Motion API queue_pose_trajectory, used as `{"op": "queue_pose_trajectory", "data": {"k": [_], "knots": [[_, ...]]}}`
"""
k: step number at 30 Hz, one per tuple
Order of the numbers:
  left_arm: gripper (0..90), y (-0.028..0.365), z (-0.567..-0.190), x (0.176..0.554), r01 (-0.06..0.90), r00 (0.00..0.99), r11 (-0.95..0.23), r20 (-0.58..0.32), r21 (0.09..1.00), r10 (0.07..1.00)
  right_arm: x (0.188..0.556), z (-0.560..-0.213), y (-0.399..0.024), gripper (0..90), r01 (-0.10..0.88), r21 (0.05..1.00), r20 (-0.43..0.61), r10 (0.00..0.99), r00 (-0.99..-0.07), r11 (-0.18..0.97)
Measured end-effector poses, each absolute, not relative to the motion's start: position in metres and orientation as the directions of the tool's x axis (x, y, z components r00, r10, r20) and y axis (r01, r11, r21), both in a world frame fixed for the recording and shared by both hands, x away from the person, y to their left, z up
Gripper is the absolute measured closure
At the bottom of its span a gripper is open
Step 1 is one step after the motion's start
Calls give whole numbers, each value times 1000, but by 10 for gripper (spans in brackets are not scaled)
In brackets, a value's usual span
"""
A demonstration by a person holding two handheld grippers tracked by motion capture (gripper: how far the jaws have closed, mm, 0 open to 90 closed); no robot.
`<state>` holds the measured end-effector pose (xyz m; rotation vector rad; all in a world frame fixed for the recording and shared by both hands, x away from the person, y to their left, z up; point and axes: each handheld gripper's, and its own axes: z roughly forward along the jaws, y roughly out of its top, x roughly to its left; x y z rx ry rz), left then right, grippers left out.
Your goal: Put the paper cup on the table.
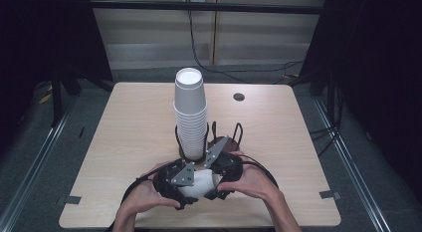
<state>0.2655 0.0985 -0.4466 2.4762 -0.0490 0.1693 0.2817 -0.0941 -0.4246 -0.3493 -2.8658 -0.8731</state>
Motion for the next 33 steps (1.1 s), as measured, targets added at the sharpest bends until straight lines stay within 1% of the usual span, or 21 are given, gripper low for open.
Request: {"op": "queue_pose_trajectory", "data": {"k": [6, 13, 14, 19, 24, 25, 29, 32, 33], "knots": [[162, 98, -448, 267, -75, 992, -786, 128, 614, 6, 283, -426, -94, 162, 251, 538, 187, 177, -966, 805], [162, 99, -448, 265, -83, 993, -780, 121, 621, -10, 282, -427, -89, 198, 234, 533, 177, 163, -970, 813], [162, 99, -448, 265, -85, 993, -778, 120, 623, -13, 282, -426, -89, 212, 238, 534, 177, 168, -970, 811], [163, 99, -450, 265, -88, 992, -778, 124, 623, -13, 281, -428, -89, 227, 242, 522, 178, 173, -969, 818], [155, 100, -451, 265, -94, 993, -764, 119, 639, -23, 280, -427, -89, 233, 255, 517, 182, 186, -966, 817], [153, 100, -451, 265, -93, 993, -763, 119, 640, -22, 280, -427, -90, 233, 243, 521, 178, 174, -969, 818], [146, 100, -451, 265, -97, 993, -753, 113, 651, -30, 280, -426, -91, 234, 246, 525, 178, 177, -968, 815], [141, 101, -451, 265, -87, 993, -741, 117, 666, -12, 280, -425, -92, 234, 249, 522, 179, 181, -967, 816], [140, 101, -450, 265, -92, 993, -743, 117, 663, -19, 279, -424, -92, 234, 252, 519, 181, 184, -966, 817]]}}
